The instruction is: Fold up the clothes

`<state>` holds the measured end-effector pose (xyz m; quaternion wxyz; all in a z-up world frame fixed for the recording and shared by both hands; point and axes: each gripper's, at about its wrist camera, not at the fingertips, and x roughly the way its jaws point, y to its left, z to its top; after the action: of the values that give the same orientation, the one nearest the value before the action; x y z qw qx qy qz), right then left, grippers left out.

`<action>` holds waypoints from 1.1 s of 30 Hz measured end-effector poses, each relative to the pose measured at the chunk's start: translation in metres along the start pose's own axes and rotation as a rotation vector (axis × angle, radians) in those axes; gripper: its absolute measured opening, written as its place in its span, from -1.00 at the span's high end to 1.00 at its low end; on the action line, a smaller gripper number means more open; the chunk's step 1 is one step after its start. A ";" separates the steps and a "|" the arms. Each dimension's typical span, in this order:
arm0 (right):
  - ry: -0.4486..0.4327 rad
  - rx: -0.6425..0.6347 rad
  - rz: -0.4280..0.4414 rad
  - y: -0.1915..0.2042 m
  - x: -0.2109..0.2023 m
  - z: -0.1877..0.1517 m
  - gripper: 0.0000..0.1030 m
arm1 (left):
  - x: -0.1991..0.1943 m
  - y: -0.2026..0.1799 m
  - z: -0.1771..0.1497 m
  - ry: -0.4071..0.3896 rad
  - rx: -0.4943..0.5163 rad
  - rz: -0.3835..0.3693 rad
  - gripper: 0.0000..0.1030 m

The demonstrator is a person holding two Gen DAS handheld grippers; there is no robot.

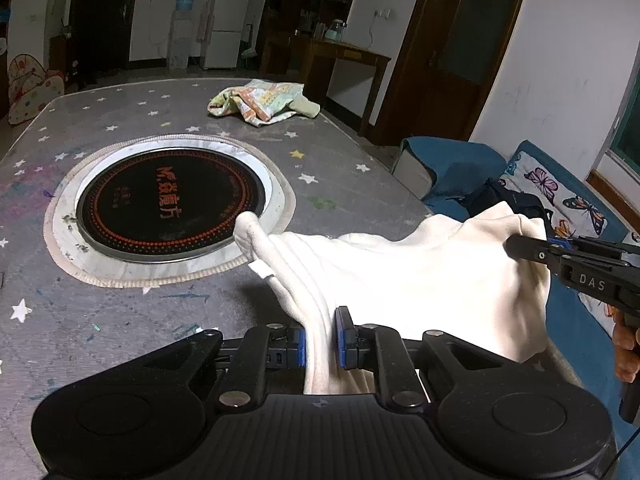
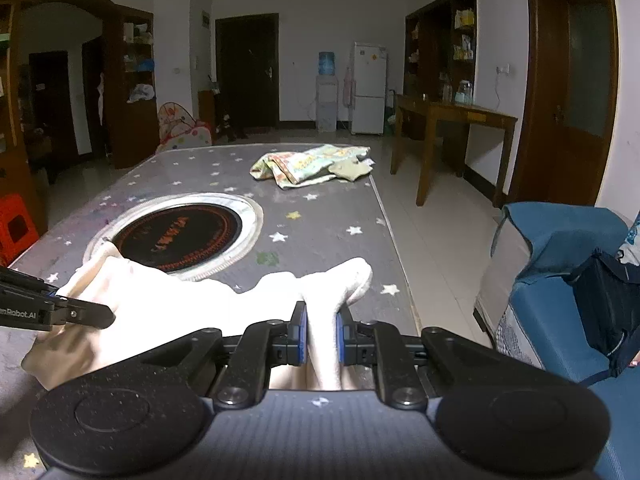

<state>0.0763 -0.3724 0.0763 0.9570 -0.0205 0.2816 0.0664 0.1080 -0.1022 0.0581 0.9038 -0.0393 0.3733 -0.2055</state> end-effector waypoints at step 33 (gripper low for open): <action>0.078 0.057 -0.094 -0.022 0.052 -0.001 0.60 | 0.015 0.028 -0.004 0.022 -0.013 0.092 0.39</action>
<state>0.1224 -0.3879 0.0471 0.9476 -0.0092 0.3192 0.0127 0.1246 -0.0829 0.0390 0.9078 -0.0255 0.3861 -0.1618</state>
